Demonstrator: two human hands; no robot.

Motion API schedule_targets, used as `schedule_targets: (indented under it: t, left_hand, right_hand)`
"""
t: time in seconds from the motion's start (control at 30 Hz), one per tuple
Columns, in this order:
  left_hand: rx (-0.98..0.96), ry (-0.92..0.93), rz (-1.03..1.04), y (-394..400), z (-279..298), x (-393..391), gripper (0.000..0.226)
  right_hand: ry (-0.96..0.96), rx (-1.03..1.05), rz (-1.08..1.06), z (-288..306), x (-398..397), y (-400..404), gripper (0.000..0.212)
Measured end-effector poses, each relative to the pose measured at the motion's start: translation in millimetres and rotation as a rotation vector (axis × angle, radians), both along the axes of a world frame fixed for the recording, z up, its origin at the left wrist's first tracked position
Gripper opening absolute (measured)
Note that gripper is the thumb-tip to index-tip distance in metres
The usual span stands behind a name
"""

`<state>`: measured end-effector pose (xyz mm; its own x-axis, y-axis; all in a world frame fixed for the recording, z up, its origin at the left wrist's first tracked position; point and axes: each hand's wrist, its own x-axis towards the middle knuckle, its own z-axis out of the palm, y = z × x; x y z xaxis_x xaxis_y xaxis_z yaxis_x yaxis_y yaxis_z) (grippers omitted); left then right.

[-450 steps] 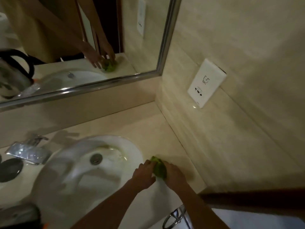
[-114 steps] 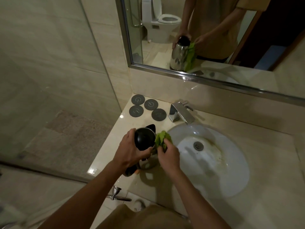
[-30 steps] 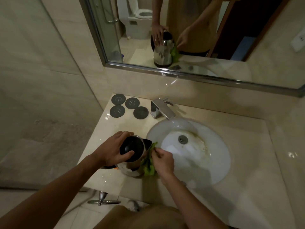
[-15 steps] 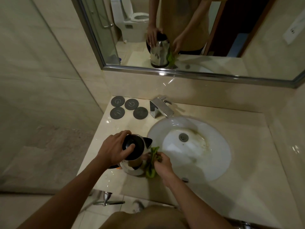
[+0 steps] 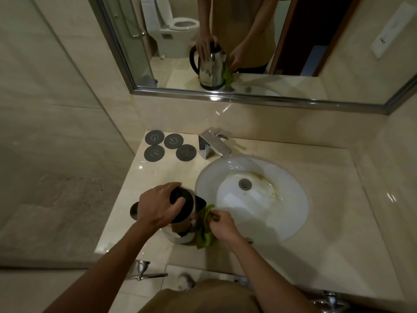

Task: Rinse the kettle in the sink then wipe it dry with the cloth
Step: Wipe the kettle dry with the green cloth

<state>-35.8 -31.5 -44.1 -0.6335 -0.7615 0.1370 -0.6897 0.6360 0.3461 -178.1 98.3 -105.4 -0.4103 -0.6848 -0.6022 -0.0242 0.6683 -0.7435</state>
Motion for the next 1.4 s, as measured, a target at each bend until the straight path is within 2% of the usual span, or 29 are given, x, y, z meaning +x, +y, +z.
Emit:
schedule_targets:
  t: [0.13, 0.27, 0.37, 0.5, 0.7, 0.87, 1.13, 1.27, 1.4]
  left_hand:
    - [0.080, -0.026, -0.171, -6, 3, 10, 0.059]
    - [0.166, -0.002, -0.133, -7, 3, 8, 0.056]
    - [0.120, 0.020, 0.004, -6, -4, 4, 0.052]
    - [0.089, 0.109, 0.310, -1, -4, -1, 0.037]
    - [0.228, 0.360, 0.694, -2, -15, 3, 0.029]
    - [0.328, 0.406, 0.882, -4, -11, -3, 0.020]
    - [0.385, 0.450, 0.901, -1, -6, -3, 0.019]
    - [0.373, 0.468, 0.878, -3, -8, -1, 0.017]
    - [0.345, 0.458, 0.864, -3, -10, -2, 0.016]
  right_hand:
    - [-0.066, -0.159, -0.002, 18, -8, 3, 0.032]
    - [-0.030, -0.241, 0.150, 43, -20, -6, 0.040]
    - [0.031, -0.266, 0.209, 52, -21, -8, 0.039]
    - [0.149, -0.239, 0.271, 54, -17, -8, 0.038]
    - [0.270, -0.210, 0.391, 75, -15, -12, 0.038]
    - [0.433, -0.211, 0.552, 91, -9, -32, 0.036]
    - [0.320, -0.050, 0.711, 74, -21, -84, 0.039]
    - [0.311, -0.069, 0.663, 73, -22, -74, 0.037]
    - [0.398, -0.144, 0.644, 83, -22, -45, 0.036]
